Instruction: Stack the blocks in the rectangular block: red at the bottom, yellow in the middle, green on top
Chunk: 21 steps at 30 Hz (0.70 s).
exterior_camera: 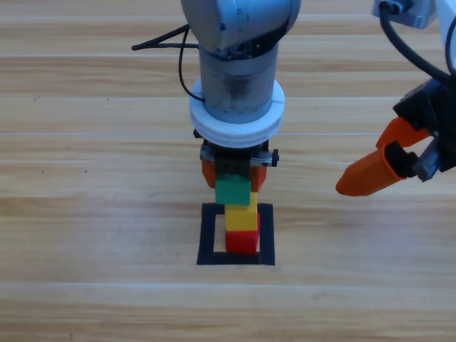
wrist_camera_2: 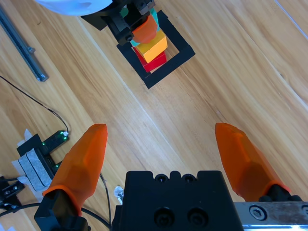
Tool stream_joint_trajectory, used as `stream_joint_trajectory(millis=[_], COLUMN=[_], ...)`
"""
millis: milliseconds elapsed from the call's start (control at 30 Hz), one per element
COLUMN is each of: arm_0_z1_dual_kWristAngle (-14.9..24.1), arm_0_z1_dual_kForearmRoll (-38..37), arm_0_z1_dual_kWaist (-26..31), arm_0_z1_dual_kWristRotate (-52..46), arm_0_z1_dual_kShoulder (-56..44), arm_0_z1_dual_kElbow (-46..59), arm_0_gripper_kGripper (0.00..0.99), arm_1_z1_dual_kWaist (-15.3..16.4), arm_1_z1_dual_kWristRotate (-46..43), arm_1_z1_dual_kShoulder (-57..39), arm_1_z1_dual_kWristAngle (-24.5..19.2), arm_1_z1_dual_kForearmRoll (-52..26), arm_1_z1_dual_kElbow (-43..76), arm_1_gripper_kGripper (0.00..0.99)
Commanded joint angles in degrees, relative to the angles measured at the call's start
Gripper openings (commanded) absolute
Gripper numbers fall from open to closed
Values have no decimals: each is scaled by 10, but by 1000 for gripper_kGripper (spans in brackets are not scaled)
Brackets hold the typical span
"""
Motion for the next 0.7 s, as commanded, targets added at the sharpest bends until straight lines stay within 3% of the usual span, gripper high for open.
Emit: stream_joint_trajectory(millis=[33,700], arm_0_z1_dual_kWristAngle=[8,8], arm_0_z1_dual_kForearmRoll=[4,3], arm_0_z1_dual_kWaist=[-11,-12], arm_0_z1_dual_kWristRotate=[-4,-5], arm_0_z1_dual_kShoulder=[26,47], arm_0_z1_dual_kElbow=[-6,-26], arm_0_gripper_kGripper=[0,0], arm_1_z1_dual_kWaist=[-14,-14], arm_1_z1_dual_kWristRotate=[2,1], arm_1_z1_dual_kShoulder=[40,45], arm_1_z1_dual_kWristAngle=[19,22], arm_1_z1_dual_kForearmRoll=[12,15], arm_1_z1_dual_kElbow=[-8,-9], arm_1_gripper_kGripper=[985,985])
